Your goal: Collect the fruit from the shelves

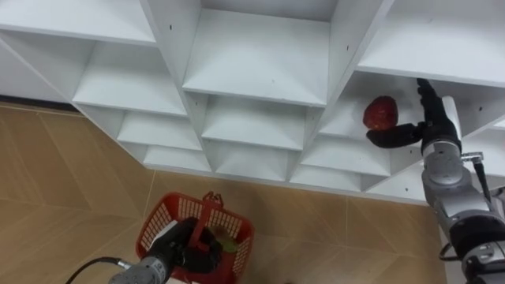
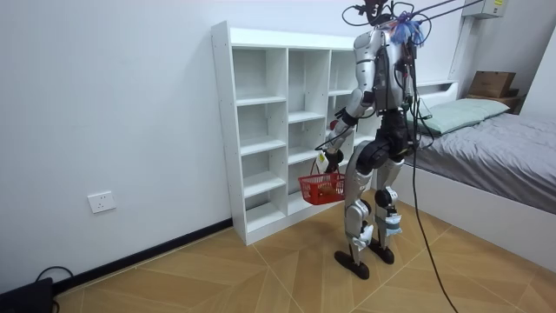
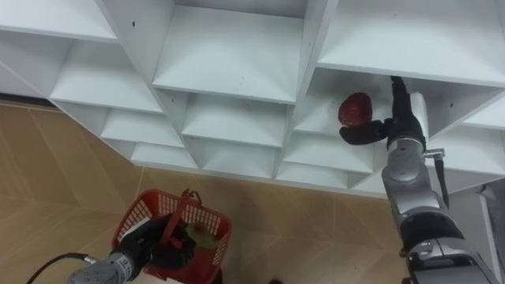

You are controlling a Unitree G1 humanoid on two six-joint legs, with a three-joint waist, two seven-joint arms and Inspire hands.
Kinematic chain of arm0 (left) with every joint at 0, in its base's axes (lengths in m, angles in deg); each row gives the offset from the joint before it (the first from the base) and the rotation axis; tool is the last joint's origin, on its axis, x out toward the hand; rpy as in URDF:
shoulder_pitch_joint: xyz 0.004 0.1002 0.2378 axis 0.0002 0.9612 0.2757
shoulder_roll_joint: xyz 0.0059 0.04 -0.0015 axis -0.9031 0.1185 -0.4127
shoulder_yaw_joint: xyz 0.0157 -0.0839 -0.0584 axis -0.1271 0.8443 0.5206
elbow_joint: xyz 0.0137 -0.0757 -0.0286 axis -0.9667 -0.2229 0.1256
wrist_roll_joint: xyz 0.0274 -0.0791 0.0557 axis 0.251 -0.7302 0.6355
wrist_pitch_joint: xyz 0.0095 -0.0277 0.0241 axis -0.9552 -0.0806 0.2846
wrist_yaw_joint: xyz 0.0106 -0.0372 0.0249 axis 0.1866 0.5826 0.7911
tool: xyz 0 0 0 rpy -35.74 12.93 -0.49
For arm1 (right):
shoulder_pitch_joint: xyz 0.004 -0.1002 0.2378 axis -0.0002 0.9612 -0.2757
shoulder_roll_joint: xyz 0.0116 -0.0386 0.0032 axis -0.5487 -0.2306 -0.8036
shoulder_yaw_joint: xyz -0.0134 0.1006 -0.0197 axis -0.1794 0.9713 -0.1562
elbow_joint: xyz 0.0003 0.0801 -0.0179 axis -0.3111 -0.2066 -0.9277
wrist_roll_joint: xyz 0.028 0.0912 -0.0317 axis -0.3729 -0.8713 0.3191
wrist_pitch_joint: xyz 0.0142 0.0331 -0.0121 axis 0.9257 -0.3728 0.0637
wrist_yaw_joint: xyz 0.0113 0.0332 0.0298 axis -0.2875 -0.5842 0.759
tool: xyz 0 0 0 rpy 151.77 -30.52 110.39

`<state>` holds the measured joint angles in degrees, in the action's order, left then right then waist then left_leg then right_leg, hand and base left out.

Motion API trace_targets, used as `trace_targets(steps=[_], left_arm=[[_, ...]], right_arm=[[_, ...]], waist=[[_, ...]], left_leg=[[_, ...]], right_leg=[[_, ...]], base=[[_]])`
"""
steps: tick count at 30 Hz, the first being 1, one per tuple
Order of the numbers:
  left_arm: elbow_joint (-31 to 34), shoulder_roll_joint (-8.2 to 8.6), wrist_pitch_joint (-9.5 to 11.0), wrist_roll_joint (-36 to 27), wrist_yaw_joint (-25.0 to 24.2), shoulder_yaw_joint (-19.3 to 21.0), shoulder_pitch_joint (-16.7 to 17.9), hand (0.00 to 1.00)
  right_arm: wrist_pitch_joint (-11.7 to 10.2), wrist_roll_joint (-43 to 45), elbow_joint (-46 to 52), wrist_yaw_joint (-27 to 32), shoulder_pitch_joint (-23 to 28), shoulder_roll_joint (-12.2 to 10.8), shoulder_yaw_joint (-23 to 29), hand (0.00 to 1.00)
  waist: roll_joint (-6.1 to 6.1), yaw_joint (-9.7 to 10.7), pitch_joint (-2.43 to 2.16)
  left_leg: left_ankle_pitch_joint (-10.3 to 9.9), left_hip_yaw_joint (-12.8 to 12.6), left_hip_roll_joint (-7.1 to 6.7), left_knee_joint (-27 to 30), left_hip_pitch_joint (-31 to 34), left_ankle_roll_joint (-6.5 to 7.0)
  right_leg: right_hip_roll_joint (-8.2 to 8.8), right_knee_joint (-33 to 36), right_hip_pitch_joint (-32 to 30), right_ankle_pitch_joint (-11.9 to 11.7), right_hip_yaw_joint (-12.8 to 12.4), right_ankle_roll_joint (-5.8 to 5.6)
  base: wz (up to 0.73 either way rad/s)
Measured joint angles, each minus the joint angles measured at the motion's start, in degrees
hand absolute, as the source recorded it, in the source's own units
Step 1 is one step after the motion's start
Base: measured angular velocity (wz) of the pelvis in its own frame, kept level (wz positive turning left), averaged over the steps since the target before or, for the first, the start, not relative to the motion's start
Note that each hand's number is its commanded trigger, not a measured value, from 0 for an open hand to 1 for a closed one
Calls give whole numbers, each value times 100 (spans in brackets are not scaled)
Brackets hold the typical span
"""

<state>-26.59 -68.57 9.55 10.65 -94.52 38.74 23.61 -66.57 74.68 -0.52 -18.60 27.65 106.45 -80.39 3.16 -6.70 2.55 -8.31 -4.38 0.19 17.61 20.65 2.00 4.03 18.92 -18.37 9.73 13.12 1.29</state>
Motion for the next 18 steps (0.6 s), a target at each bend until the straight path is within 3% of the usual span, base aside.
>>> trace_targets(steps=[7, 18], left_arm=[[-79, -1, -10, 3, 7, 0, -74, 100], [-158, -2, -9, 3, 47, -86, -163, 100]], right_arm=[[113, 6, -136, -86, -24, 1, -46, 0], [119, 14, -137, -88, -33, 1, -96, 0]], waist=[[0, -3, 0], [-20, -22, 11]], left_leg=[[12, -19, -1, -10, 136, 6], [13, -27, 2, -34, 130, 6]], right_leg=[[3, 2, -151, -7, -13, 10], [-2, -6, -164, -7, -39, 10]], base=[[0], [0]])
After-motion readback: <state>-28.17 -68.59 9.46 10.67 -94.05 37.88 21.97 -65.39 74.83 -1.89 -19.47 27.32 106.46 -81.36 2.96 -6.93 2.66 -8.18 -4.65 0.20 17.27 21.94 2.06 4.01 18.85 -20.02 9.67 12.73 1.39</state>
